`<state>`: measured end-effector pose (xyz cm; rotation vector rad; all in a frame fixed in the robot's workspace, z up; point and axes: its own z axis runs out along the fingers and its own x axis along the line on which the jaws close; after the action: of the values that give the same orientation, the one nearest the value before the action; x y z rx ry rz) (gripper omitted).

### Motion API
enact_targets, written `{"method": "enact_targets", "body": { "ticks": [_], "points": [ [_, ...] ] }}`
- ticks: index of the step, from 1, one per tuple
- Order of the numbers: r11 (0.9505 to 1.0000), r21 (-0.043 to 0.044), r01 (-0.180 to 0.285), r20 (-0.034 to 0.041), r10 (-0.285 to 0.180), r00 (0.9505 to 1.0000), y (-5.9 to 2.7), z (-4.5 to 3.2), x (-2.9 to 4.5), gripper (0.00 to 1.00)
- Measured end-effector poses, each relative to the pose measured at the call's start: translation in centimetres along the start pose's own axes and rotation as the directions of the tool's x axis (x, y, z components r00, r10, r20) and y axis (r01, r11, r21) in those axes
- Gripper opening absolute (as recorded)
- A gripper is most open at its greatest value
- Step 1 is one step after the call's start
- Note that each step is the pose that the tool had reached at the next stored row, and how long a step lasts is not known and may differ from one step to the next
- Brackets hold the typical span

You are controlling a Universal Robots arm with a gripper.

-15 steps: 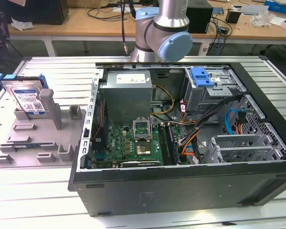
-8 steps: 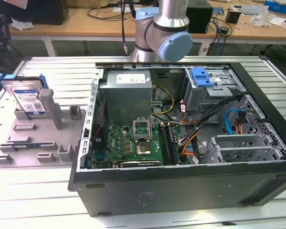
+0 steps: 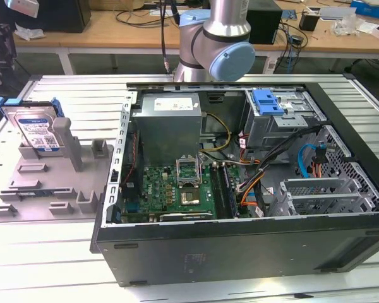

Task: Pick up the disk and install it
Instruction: 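Pick up the disk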

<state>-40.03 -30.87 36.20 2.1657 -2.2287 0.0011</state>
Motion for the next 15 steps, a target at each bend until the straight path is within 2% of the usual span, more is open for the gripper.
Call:
{"method": "enact_targets", "body": {
  "ticks": [15],
  "points": [
    [1.0000, -0.0001, -0.006, 0.0004, 0.006, 1.0000, -0.03, 1.24, -0.03, 0.42]
  ]
}}
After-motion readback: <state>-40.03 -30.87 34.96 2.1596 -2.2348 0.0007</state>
